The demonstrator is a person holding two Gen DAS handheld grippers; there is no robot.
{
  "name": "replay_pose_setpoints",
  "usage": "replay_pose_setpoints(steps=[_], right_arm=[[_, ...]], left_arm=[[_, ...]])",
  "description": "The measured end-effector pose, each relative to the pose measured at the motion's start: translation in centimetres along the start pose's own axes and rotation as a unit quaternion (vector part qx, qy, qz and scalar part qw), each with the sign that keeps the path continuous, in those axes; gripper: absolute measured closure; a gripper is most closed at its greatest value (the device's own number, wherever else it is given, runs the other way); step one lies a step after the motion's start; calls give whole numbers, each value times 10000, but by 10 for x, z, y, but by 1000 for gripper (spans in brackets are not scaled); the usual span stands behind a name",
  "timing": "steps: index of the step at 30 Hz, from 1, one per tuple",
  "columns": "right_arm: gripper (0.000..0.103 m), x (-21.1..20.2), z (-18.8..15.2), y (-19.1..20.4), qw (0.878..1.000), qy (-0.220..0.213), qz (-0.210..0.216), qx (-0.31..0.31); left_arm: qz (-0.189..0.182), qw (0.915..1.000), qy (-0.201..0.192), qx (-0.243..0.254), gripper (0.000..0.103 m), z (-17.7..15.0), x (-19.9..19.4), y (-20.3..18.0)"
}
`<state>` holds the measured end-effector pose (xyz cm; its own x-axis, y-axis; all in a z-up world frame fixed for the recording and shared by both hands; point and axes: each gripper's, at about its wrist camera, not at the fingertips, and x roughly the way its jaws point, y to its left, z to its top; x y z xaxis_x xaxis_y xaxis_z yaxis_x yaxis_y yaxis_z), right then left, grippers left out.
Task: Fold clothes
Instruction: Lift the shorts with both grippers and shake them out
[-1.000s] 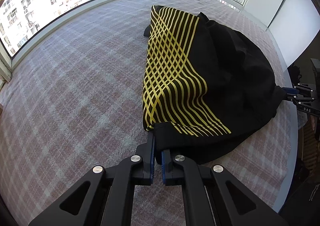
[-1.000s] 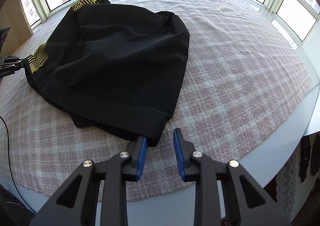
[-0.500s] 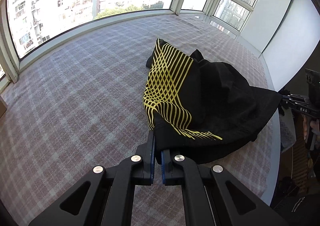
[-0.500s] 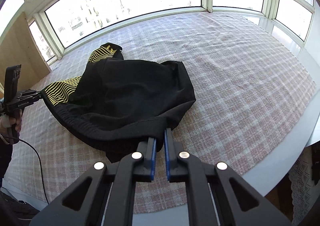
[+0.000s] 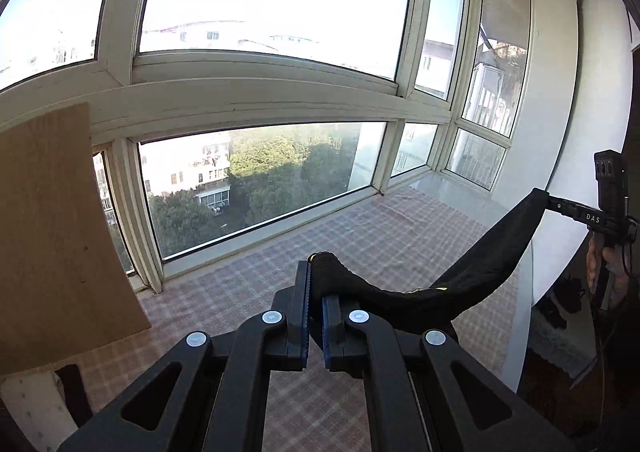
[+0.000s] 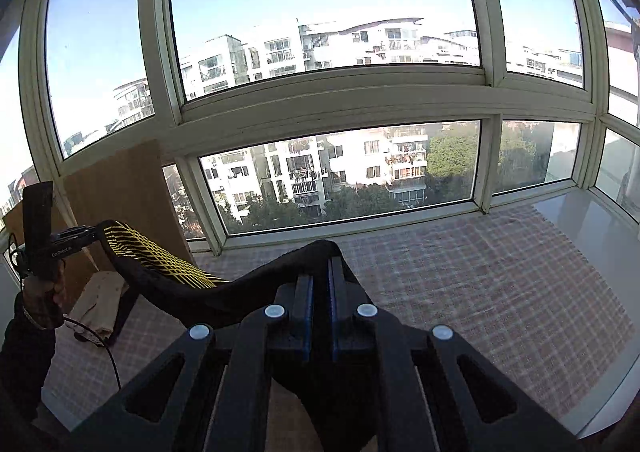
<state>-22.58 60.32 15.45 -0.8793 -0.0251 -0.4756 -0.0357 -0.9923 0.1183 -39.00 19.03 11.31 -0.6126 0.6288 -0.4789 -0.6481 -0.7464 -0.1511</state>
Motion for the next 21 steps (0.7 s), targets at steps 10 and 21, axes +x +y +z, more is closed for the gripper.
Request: replay_pose_setpoints(steps=[10,21], right_arm=[[97,-78,49,73,9980,150,459,-420],[97,-106,75,151,9883,702,596,-1218]], left_arm=[[489,9981,-302,236,99,18,-157,-11],[529,9983,230,-110,99,30,-253,-2]])
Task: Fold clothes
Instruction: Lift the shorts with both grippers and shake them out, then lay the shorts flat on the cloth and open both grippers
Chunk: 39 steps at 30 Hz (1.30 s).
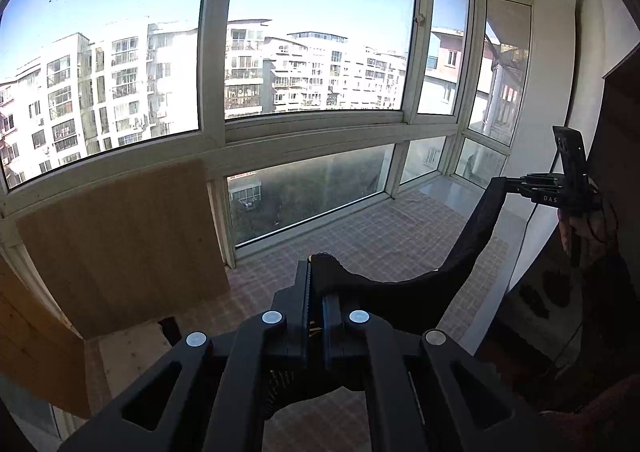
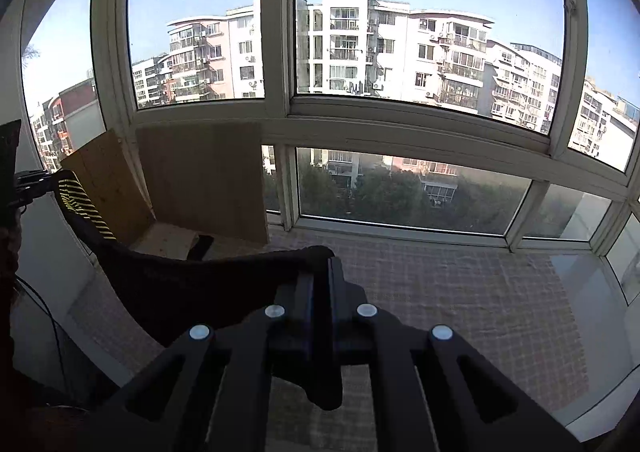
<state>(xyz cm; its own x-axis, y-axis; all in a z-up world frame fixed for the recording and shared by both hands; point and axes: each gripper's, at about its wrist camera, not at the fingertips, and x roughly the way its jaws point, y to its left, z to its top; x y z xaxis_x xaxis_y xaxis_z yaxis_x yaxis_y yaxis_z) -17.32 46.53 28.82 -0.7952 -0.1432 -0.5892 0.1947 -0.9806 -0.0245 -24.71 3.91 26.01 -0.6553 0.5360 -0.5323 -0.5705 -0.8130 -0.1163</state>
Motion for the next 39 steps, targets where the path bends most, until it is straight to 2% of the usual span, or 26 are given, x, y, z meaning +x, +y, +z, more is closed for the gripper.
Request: replay_pose_setpoints(steps=[3,5,7,10,14,18,21,23,25,28,31,34,37,39], right_arm=[[97,25,14,1,10000,34,38,-69],[97,62,19,-4,9998,170,124,2],[97,109,20,-7,9992,370,152,74],[97,209,13,-21,9965,757,217,295],[97,354,-12,-38,9890,1328,243,610],[97,490,-50,-44,9772,2035,-28,613],[96,563,-79,-52,9642,2548,-140,715],[95,596,-93,-54,9560,2857,-136,657],[94,615,-108,-55,9486,3099,-37,639],[92,618,-118,-57,9450,3212,177,589],[83,607,-114,-70,9484,3072,315,722],[64,585,-97,-83,9569,2722,413,922],[63,565,-80,-86,9639,2386,633,1000],[63,565,-79,-83,9596,2515,816,958]], left_arm=[[50,9997,23,-250,99,5,11,28],[91,9987,192,-459,99,3,41,55],[142,9968,388,-688,99,-1,78,84],[347,9911,787,-1015,99,-20,159,134],[845,9782,1424,-1254,99,-67,284,191],[979,9587,2181,-1542,98,-119,399,235],[1193,9448,2653,-1506,91,-147,457,252],[1171,9379,2847,-1598,89,-161,480,261],[1075,9341,2983,-1641,76,-168,490,265],[1010,9328,3026,-1676,74,-172,488,275],[1060,9358,2893,-1716,64,-167,475,285],[1076,9434,2697,-1603,57,-159,458,285],[767,9492,2621,-1561,58,-156,452,280],[592,9428,2955,-1423,55,-163,467,276]])
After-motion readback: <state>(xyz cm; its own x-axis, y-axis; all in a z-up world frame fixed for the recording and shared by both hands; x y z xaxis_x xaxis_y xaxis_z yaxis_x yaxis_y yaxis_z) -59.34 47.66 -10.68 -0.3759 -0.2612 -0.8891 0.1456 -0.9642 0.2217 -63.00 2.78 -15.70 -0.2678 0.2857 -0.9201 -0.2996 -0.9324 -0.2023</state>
